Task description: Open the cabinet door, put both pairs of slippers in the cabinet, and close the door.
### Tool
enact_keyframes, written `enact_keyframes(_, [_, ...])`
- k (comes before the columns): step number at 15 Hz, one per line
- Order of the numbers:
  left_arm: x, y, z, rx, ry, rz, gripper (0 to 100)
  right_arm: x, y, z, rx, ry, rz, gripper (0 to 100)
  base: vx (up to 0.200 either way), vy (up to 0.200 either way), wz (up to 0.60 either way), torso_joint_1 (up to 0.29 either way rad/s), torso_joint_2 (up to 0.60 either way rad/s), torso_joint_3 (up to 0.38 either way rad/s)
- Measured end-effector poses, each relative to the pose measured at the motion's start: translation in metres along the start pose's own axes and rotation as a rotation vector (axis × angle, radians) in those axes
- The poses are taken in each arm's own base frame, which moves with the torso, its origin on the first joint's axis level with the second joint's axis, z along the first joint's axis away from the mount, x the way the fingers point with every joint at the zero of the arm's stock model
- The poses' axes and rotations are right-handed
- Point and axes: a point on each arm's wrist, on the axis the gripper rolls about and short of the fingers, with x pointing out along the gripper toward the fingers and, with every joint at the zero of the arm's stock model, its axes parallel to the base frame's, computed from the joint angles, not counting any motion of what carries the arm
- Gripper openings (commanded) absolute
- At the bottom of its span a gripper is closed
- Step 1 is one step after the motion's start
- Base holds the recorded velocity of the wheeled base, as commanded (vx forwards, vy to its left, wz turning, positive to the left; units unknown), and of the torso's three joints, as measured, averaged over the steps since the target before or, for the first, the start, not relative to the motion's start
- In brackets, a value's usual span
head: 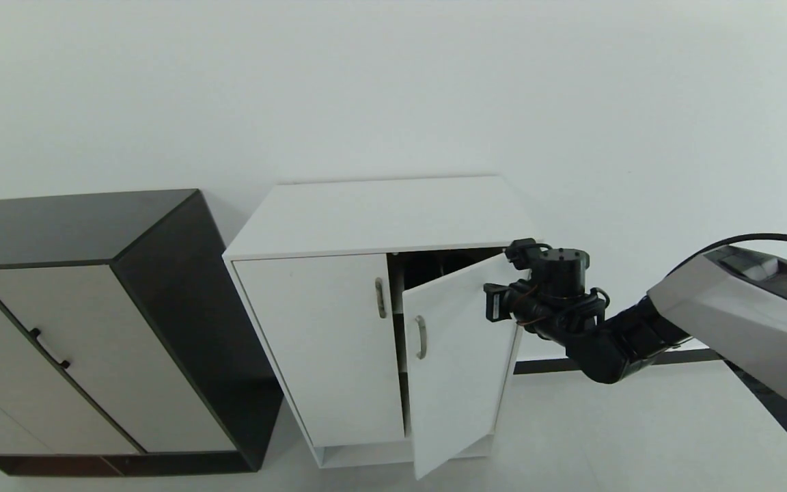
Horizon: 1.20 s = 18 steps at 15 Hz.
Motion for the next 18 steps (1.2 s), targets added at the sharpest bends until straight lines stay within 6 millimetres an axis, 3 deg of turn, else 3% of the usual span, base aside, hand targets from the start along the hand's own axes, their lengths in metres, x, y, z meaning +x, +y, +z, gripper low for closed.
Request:
enact_keyframes(7, [0.000, 0.000, 0.000, 0.000, 0.000, 0.000, 0, 0.027, -0.014, -0.006, 0.007, 0.011, -0.027, 0, 0.000, 0.000, 0.00, 0.000, 0.00, 0.000])
enact_keyframes(18, [0.000, 0.000, 0.000, 0.001, 0.000, 0.000, 0, 0.039, -0.024, -0.012, 0.011, 0.006, -0.046, 0, 0.000, 0.000, 0.00, 0.000, 0.00, 0.000])
